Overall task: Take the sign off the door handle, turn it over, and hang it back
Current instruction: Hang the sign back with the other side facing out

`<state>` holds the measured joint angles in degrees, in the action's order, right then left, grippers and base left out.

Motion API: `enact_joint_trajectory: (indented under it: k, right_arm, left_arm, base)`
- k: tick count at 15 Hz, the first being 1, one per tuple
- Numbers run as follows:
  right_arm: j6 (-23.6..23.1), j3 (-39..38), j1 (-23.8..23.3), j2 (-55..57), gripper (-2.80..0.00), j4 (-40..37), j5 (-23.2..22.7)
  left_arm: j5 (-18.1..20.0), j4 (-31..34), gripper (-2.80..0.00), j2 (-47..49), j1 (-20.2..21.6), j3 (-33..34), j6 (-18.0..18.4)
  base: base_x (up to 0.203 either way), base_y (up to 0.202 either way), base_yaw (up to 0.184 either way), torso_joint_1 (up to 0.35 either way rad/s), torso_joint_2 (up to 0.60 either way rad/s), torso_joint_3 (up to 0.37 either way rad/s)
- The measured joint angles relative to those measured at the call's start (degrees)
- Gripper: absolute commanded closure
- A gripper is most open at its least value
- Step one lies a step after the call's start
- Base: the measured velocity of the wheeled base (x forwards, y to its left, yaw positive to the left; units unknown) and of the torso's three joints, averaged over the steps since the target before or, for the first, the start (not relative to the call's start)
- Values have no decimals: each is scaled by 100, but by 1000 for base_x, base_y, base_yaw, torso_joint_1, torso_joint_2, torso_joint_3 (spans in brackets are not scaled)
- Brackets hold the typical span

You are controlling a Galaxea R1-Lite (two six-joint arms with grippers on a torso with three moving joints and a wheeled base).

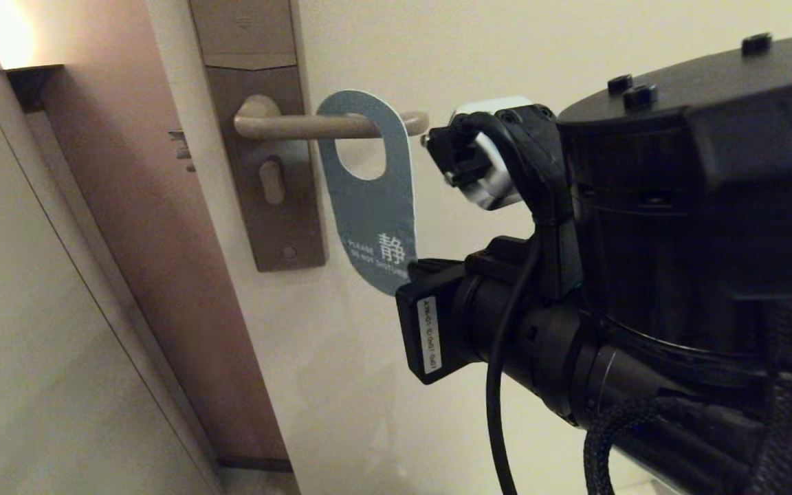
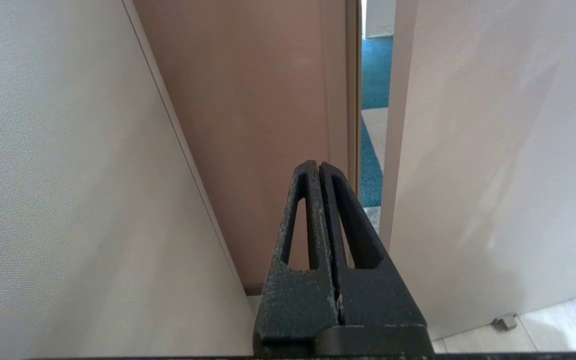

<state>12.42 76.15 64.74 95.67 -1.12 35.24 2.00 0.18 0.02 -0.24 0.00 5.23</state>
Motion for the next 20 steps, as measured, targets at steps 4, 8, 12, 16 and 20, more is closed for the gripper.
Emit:
enact_joint_trajectory:
  k: [4, 8, 12, 16, 20]
  right_arm:
    - [-5, -5, 6, 5, 0, 0, -2]
    - [-22, -13, 0, 2, 0, -7, -2]
    - [-60, -143, -66, -28, 0, -31, -2]
    - [-92, -193, -185, -45, 0, -7, 0]
    - [-93, 134, -201, 207, 0, 374, 6]
  left_arm:
    - [-1, -2, 0, 0, -5, 0, 2]
    - [-1, 0, 0, 0, 0, 0, 0]
    - [0, -2, 0, 0, -2, 0, 0]
    - [1, 0, 0, 0, 0, 0, 3]
    - [0, -2, 0, 0, -5, 0, 4]
  base:
    - [0, 0, 0, 0, 0, 0]
    - [0, 0, 0, 0, 0, 0]
    - [0, 0, 0, 0, 0, 0]
    - [0, 0, 0, 0, 0, 0]
    - [0, 0, 0, 0, 0, 0]
